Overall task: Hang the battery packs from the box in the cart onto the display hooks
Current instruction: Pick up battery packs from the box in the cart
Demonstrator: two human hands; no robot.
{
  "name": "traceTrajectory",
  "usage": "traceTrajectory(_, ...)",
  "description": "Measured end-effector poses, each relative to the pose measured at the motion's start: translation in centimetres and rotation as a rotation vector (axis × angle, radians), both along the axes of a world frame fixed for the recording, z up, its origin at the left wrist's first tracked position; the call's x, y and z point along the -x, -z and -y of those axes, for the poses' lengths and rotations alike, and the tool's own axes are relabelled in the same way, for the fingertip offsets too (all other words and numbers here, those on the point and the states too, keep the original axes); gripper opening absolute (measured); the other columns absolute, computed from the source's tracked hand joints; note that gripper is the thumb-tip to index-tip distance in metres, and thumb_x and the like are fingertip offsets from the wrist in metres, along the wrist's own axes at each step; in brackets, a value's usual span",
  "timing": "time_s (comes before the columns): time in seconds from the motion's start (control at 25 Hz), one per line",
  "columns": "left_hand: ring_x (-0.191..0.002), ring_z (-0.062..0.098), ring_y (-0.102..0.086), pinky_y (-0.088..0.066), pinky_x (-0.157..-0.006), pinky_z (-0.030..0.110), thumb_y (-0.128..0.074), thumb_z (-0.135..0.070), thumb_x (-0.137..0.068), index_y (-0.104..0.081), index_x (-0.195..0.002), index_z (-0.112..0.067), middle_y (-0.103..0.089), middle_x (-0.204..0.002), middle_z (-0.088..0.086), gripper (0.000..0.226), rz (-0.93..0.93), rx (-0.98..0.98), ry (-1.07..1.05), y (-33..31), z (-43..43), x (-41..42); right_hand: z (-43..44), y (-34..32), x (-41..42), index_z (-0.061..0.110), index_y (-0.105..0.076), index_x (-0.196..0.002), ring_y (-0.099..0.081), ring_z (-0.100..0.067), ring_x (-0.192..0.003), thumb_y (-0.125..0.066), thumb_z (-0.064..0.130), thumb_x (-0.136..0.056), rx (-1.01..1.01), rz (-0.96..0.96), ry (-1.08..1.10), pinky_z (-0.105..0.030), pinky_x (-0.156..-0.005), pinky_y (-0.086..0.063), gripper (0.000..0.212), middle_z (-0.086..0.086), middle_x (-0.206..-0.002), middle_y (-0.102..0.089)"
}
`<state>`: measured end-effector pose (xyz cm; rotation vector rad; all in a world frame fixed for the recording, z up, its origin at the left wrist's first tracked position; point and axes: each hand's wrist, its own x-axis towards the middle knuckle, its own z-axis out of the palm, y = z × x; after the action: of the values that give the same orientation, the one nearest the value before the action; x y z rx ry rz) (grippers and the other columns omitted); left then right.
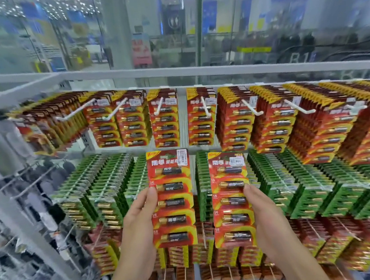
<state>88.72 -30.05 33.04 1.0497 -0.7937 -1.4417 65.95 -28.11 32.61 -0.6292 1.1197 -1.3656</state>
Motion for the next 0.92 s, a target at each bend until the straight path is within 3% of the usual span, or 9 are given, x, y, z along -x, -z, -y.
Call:
traceTrajectory(0.08, -0.099, 0.039, -0.076, -0.059, -0.087, 0.053, -0.057, -0.041, -0.099, -0.074, -0.117, -0.018, -0.078, -0.112, 0.015, 0.034, 0.017, 0.078, -0.013, -1.6, 0.7, -0.5, 0.7, -0.7, -0.1, 0.025, -0.062, -0.126, -0.078, -0.011, -0.079, -0.051, 0.037, -0.104, 0.022, -0.011, -0.011, -0.044, -0.077, -0.058, 0.028, 0.012, -0.088, -0.080)
traceTrajectory(0.24, -0.093, 0.037, -0.077, -0.065, -0.074, 0.047, -0.054, -0.036, -0.104, -0.073, -0.118, -0.015, -0.078, -0.110, 0.016, 0.032, 0.074, 0.233, -0.043, -4.6, 3.2, -1.6, 1.4, -0.8, -0.4, 0.021, -0.063, -0.132, -0.077, -0.028, -0.093, -0.054, 0.039, -0.100, 0.059, 0.007, -0.030, -0.045, -0.076, -0.059, 0.038, -0.007, -0.108, -0.079)
traceTrajectory(0.36, -0.088, 0.034, -0.078, -0.065, -0.068, 0.042, -0.054, -0.035, -0.105, -0.072, -0.119, -0.015, -0.079, -0.107, 0.015, 0.031, 0.098, 0.262, -0.036, -6.3, 4.7, -2.0, 1.7, -0.4, -0.5, 0.022, -0.057, -0.139, -0.077, -0.028, -0.096, -0.060, 0.039, -0.096, 0.047, 0.046, -0.027, -0.048, -0.079, -0.059, 0.046, -0.003, -0.109, -0.079)
traceTrajectory(0.56, -0.097, 0.034, -0.077, -0.062, -0.084, 0.050, -0.056, -0.036, -0.104, -0.072, -0.122, -0.020, -0.079, -0.110, 0.009, 0.028, 0.104, 0.204, -0.029, -6.6, 5.8, -1.9, 1.8, -0.3, -0.6, 0.019, -0.060, -0.136, -0.077, -0.030, -0.098, -0.062, 0.039, -0.093, 0.036, 0.044, -0.050, -0.050, -0.080, -0.059, 0.048, -0.006, -0.113, -0.078)
traceTrajectory(0.76, -0.089, 0.031, -0.079, -0.066, -0.071, 0.044, -0.056, -0.036, -0.105, -0.074, -0.114, -0.024, -0.080, -0.105, 0.009, 0.024, 0.077, 0.195, -0.037, -6.1, 6.2, -1.5, 1.8, -0.1, -0.5, 0.021, -0.060, -0.136, -0.077, -0.031, -0.096, -0.057, 0.035, -0.099, 0.034, 0.040, -0.052, -0.049, -0.080, -0.058, 0.040, -0.008, -0.112, -0.078)
traceTrajectory(0.92, -0.091, 0.032, -0.078, -0.063, -0.081, 0.049, -0.056, -0.036, -0.105, -0.074, -0.115, -0.022, -0.080, -0.105, 0.010, 0.025, 0.066, 0.176, -0.103, -5.5, 6.3, -0.5, 1.8, -0.1, -0.3, 0.020, -0.060, -0.138, -0.075, -0.036, -0.103, -0.059, 0.037, -0.096, 0.014, 0.048, -0.067, -0.051, -0.084, -0.058, 0.046, -0.012, -0.118, -0.076)
